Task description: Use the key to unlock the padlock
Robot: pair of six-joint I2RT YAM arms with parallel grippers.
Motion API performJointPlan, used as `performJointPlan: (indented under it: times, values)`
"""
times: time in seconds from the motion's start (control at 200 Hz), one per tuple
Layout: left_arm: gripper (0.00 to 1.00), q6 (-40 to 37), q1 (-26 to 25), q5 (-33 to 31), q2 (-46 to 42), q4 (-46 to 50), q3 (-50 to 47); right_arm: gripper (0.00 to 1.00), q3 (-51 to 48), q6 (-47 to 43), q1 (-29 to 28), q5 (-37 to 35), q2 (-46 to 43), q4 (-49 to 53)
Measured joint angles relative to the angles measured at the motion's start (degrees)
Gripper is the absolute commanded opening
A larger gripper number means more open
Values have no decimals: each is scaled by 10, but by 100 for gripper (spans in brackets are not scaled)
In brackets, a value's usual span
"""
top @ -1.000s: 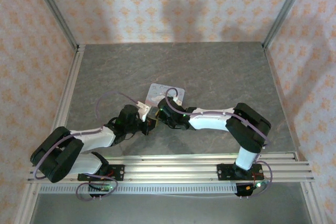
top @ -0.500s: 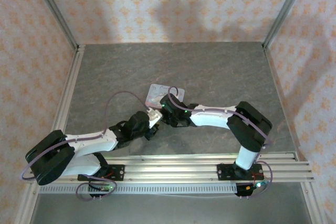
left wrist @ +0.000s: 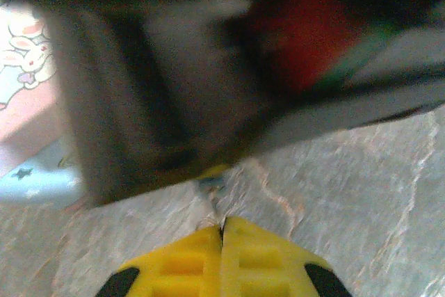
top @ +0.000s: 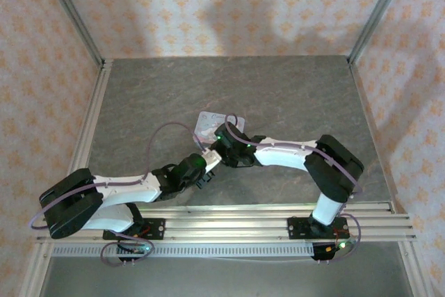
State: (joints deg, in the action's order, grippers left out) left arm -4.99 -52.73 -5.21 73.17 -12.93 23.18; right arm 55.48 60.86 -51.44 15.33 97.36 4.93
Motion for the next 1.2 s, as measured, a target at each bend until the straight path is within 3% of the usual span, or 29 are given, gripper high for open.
performJointPlan:
  times: [0.14, 0.295, 0.611, 0.906, 1.196]
  values:
    - [0, 37, 22, 37, 2, -27, -7, 56, 0, -16, 10, -26, -31, 28]
    - [0, 65, 56, 78, 4, -35, -17, 56, -1, -25, 10, -53, -72, 45]
    - [0, 96, 75, 113, 5, -36, -21, 53, -47, -19, 4, -89, -137, 45]
    - [0, 108, 78, 121, -10, -45, -40, 55, -59, 24, -36, -111, -135, 39]
    - [0, 108, 78, 121, -35, -51, -50, 49, -59, 85, -41, -87, -75, -19]
